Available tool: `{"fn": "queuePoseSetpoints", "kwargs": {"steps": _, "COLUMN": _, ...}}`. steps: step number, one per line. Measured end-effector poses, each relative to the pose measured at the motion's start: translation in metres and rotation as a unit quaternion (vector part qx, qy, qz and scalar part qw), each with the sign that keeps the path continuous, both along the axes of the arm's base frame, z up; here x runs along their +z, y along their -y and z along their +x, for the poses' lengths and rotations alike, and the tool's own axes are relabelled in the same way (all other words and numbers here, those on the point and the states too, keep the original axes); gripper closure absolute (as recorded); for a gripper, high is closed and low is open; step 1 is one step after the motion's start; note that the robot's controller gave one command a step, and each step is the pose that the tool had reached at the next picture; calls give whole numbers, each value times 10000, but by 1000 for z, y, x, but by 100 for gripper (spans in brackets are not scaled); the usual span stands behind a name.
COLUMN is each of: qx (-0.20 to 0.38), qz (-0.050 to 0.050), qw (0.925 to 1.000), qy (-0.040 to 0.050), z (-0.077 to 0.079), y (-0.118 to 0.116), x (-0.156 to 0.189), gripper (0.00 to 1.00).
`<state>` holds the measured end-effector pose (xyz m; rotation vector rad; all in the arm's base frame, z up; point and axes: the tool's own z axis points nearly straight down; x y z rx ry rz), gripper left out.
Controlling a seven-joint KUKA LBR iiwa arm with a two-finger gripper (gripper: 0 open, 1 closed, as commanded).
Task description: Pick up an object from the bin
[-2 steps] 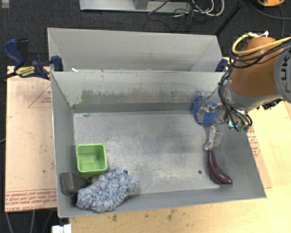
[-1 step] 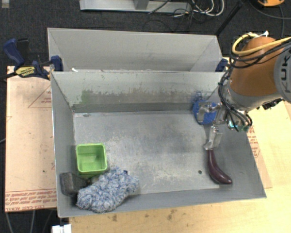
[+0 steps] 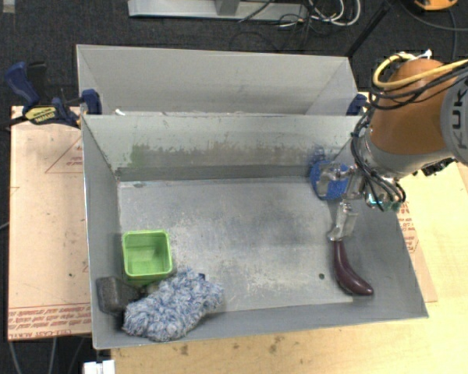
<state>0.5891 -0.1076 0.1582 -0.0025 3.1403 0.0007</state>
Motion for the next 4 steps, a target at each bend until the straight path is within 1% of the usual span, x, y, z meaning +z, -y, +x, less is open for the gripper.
{"fn": "queuePoseSetpoints", "kwargs": {"steps": 2, "qx": 3, "qz": 0, "qw": 10000, "qy": 0, "z": 0, "y": 0, "x": 0, "gripper": 0}}
{"fn": "queuePoseSetpoints", "kwargs": {"steps": 3, "qx": 178, "qz": -2, "qw": 9998, "qy": 15, "z": -65, "y": 15, "x": -60, "gripper": 0}}
{"fn": "queuePoseSetpoints", "kwargs": {"steps": 4, "qx": 568, "qz": 11, "qw": 9984, "qy": -46, "z": -89, "y": 25, "x": -76, "gripper": 0}}
